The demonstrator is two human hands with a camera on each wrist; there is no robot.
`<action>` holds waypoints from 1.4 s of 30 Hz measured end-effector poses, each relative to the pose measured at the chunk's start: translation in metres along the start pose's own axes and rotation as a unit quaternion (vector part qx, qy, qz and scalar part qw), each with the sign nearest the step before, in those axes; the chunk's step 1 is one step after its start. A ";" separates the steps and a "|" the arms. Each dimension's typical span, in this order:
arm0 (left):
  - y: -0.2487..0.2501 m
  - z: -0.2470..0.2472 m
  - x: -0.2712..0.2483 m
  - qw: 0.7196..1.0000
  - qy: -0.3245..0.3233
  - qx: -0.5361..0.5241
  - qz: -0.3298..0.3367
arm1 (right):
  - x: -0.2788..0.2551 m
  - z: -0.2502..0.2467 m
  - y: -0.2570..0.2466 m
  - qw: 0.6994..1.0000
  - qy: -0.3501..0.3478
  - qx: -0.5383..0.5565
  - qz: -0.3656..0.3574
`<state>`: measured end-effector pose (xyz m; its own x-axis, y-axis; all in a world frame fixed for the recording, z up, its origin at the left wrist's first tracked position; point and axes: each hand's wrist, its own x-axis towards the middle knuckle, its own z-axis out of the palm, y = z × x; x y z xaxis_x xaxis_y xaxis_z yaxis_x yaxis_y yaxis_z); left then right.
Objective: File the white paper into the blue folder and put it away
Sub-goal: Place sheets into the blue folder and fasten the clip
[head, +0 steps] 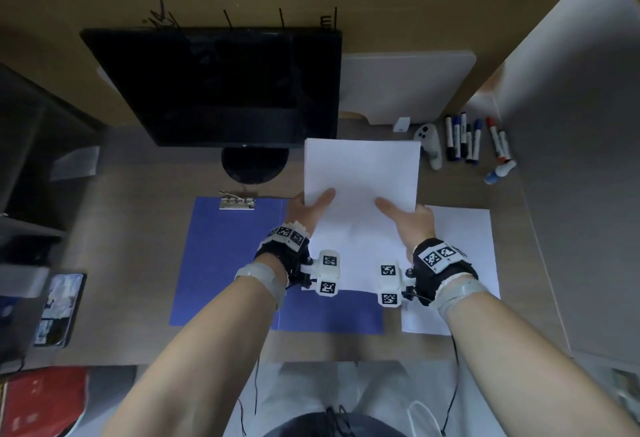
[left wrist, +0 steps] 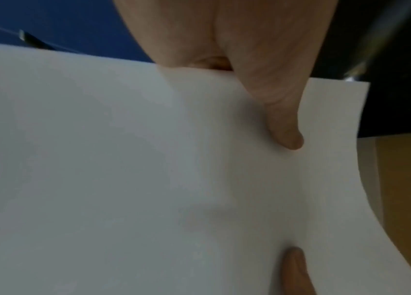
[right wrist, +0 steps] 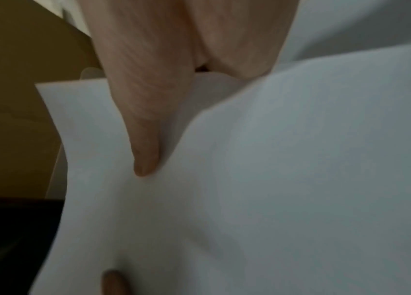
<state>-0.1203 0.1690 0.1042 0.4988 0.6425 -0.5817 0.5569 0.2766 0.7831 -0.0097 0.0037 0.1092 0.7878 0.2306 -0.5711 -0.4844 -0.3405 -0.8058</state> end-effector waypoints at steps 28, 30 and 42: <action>-0.140 -0.044 -0.007 0.975 0.029 0.052 -0.215 | -0.017 -0.005 0.115 0.946 -0.047 -0.274 0.167; -0.129 -0.048 0.005 0.980 0.023 0.066 -0.188 | -0.017 -0.001 0.114 0.942 -0.043 -0.281 0.176; -0.109 -0.064 0.049 0.974 -0.064 0.158 -0.149 | -0.010 0.026 0.105 0.934 -0.015 -0.300 0.194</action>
<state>-0.1998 0.2161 0.0043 0.3518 0.4671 -0.8112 0.8557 0.1908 0.4810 -0.0784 -0.0109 0.0269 0.5824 0.0068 -0.8129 -0.4234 -0.8511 -0.3104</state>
